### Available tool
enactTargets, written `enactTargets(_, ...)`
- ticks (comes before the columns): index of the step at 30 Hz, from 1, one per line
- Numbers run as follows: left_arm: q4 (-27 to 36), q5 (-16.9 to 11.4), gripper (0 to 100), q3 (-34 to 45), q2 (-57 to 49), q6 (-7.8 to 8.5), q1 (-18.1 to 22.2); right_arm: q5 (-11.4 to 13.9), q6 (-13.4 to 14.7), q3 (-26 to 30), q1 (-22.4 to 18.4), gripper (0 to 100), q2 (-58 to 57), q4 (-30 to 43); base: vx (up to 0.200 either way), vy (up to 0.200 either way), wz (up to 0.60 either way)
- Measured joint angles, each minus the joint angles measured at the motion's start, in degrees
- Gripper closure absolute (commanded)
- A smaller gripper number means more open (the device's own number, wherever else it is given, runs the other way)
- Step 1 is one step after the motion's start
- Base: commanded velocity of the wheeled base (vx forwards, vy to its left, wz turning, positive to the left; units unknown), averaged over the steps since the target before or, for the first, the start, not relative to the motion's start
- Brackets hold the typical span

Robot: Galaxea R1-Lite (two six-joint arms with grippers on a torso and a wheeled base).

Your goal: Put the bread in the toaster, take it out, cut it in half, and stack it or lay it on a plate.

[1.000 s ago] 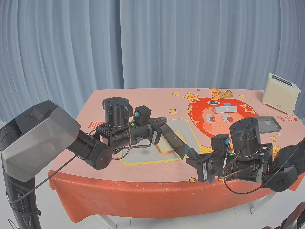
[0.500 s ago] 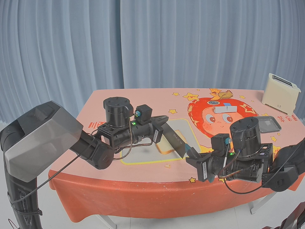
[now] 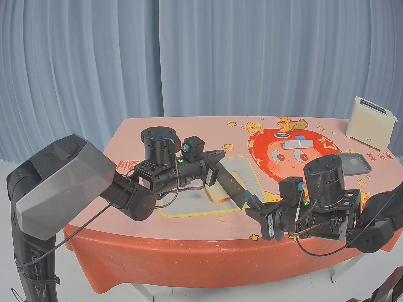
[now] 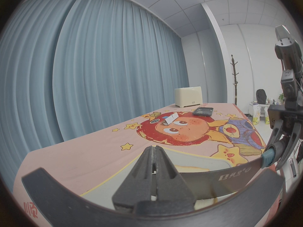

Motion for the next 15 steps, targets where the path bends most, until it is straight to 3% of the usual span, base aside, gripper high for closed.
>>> enactTargets(15, -0.5, 0.1, 100, 1.6, 1.1, 0.16, 0.2, -0.1, 0.0, 0.0, 0.1, 100, 0.0, 0.0, 0.0, 0.0, 0.0)
